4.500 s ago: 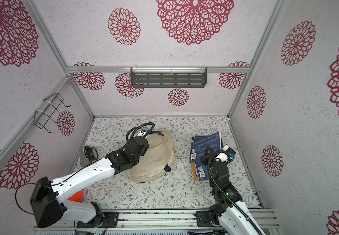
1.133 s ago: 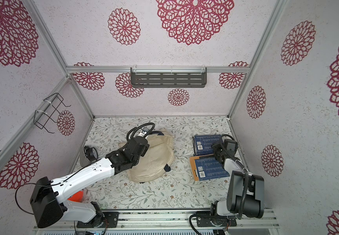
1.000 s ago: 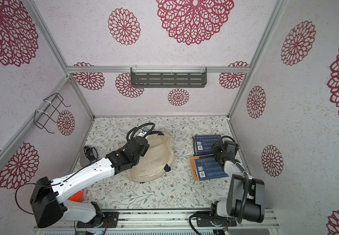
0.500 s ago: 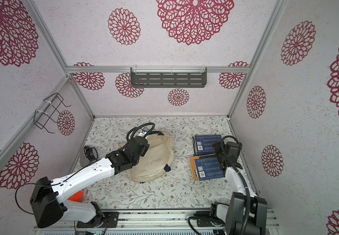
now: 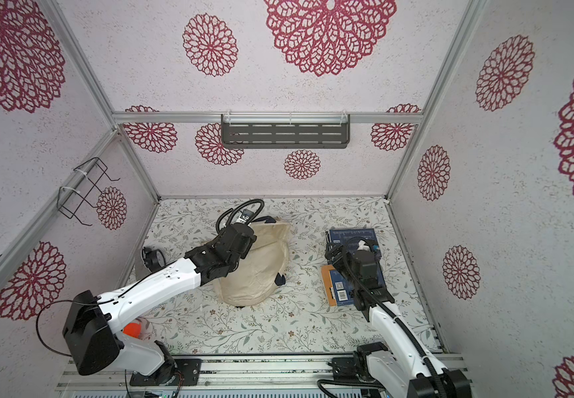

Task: Take out the books from the canvas bag
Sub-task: Adjust the canvas bag at the center of the board.

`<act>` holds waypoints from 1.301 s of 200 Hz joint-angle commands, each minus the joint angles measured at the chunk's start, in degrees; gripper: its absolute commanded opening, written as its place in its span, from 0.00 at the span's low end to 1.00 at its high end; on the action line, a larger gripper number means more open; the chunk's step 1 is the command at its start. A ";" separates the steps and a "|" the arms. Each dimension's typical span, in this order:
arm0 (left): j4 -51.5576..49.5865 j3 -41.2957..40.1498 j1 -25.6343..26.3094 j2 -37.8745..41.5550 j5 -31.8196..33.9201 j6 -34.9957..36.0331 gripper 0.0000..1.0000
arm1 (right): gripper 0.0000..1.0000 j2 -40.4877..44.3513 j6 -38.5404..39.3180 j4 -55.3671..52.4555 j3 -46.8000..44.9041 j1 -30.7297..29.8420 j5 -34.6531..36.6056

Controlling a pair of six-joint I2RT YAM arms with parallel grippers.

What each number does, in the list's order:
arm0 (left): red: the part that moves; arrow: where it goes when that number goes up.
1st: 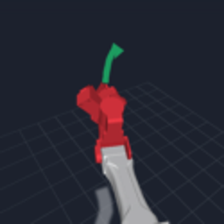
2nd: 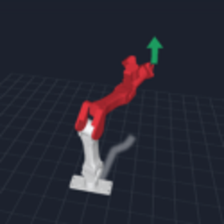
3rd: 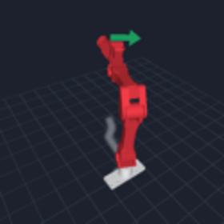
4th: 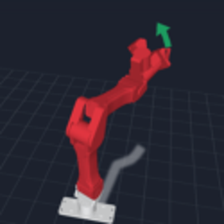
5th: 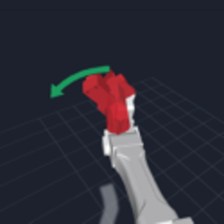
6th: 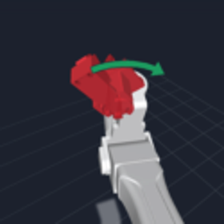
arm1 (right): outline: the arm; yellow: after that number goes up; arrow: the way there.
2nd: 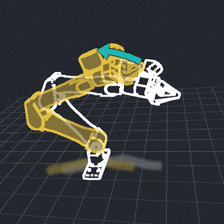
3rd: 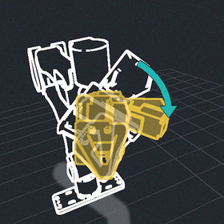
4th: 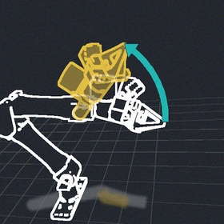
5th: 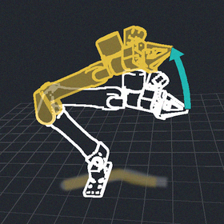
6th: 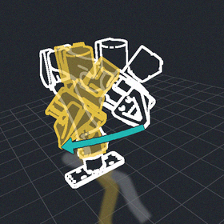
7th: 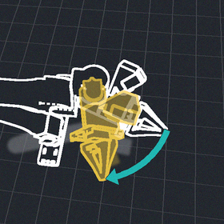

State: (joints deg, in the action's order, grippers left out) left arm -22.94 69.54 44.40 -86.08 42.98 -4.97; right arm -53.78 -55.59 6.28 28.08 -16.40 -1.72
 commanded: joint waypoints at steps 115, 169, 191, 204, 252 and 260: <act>-12.48 10.52 -5.61 -6.03 -9.35 -13.29 0.00 | 0.99 0.96 3.06 19.73 -5.56 -21.59 4.65; -13.19 12.45 -5.93 -6.64 -11.43 -15.90 0.00 | 0.99 -4.09 2.77 25.12 -5.88 -29.17 7.32; -13.36 12.64 -6.08 -6.31 -11.81 -16.28 0.00 | 0.99 -6.73 2.90 27.21 -5.58 -31.84 9.07; -13.36 12.57 -6.19 -6.12 -12.13 -16.62 0.00 | 0.99 -8.10 2.65 28.52 -5.49 -32.61 9.19; -13.96 13.37 -6.77 -6.88 -13.31 -17.26 0.00 | 0.99 -13.35 0.86 34.64 -6.07 -36.86 11.70; -14.30 13.72 -6.83 -7.07 -13.45 -17.26 0.00 | 0.99 -14.34 0.54 35.94 -6.34 -37.66 12.52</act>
State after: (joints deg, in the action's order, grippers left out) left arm -36.10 81.41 38.26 -92.01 30.48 -20.62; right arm -66.35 -54.13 35.33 21.52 -51.90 7.53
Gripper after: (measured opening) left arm 0.052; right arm 0.988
